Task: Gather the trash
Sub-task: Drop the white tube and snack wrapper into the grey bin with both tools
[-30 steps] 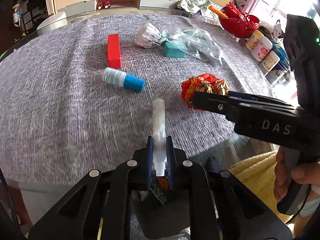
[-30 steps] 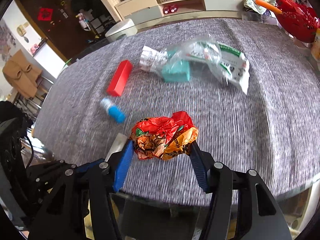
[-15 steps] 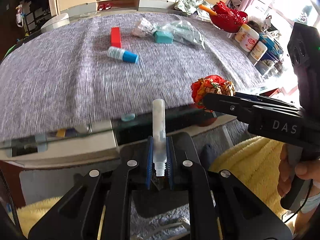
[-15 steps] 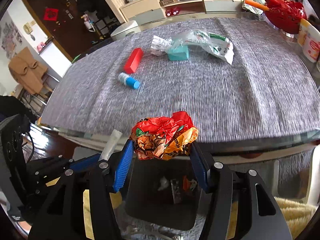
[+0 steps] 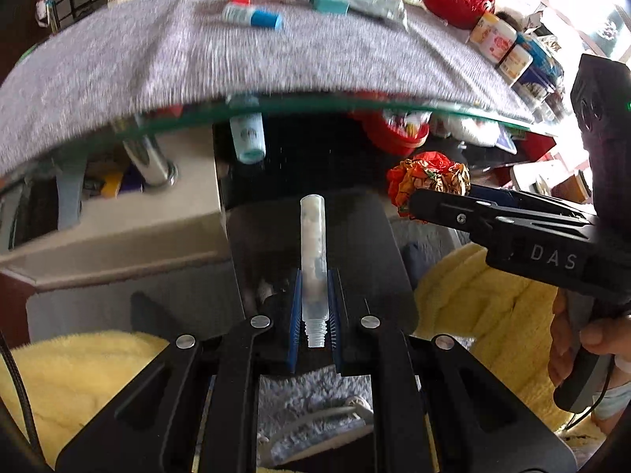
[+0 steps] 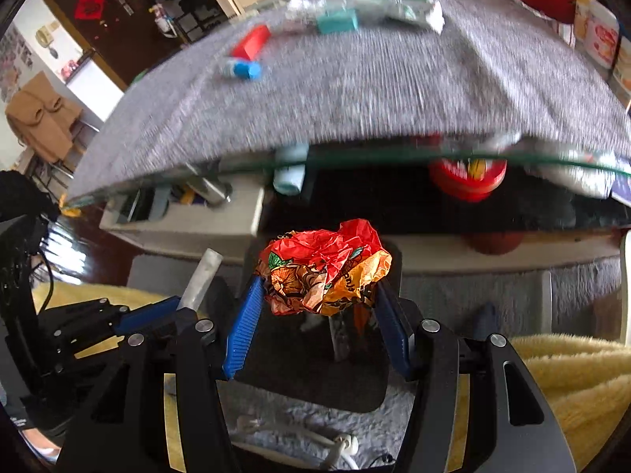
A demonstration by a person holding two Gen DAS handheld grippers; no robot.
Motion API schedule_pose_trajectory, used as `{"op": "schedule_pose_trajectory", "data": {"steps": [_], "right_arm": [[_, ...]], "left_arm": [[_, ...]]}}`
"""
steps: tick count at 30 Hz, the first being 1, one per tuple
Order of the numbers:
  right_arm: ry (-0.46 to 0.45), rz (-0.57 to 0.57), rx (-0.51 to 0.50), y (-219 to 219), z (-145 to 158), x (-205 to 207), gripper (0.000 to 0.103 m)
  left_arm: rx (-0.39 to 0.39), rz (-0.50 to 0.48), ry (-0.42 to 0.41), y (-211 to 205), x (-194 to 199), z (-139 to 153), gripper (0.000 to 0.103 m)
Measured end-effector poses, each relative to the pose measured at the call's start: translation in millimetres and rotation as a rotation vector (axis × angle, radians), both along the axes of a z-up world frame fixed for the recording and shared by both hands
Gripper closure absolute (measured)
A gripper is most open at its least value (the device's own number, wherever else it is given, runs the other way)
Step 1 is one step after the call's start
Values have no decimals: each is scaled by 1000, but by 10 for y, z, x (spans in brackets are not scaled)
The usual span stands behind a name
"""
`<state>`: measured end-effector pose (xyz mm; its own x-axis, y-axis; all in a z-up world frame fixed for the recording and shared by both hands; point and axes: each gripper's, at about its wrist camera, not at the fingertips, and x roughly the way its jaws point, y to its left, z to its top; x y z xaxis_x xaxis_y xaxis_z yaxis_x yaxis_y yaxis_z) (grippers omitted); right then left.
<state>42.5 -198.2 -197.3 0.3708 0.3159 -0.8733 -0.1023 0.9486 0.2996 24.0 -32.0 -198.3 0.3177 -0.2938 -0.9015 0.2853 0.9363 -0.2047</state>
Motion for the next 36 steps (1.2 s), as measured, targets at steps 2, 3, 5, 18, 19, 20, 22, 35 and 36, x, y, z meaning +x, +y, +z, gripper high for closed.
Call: {"op": "schedule_pose_trajectory", "data": {"steps": [2, 3, 5, 18, 19, 20, 22, 35, 36], "right_arm": [[13, -2, -16, 16, -73, -49, 45], [22, -1, -24, 26, -116, -63, 45], [41, 4, -31, 44, -186, -75, 45], [99, 16, -32, 118, -354, -31, 40], [99, 11, -32, 107, -354, -22, 39], [98, 5, -34, 97, -351, -14, 36], [94, -3, -38, 78, -342, 0, 28], [95, -82, -60, -138, -341, 71, 6], [94, -88, -55, -162, -327, 73, 6]], "left_arm": [[-4, 6, 24, 4, -20, -94, 91], [-5, 7, 39, 4, -28, -143, 91], [-5, 5, 60, 8, -41, -222, 91], [9, 21, 110, 31, -20, -414, 84], [9, 23, 110, 41, -16, -419, 82], [11, 26, 109, 49, -11, -421, 78], [15, 29, 105, 62, -4, -416, 74], [59, 52, 33, 116, 50, -249, 16], [61, 54, 28, 126, 54, -228, 16]]}}
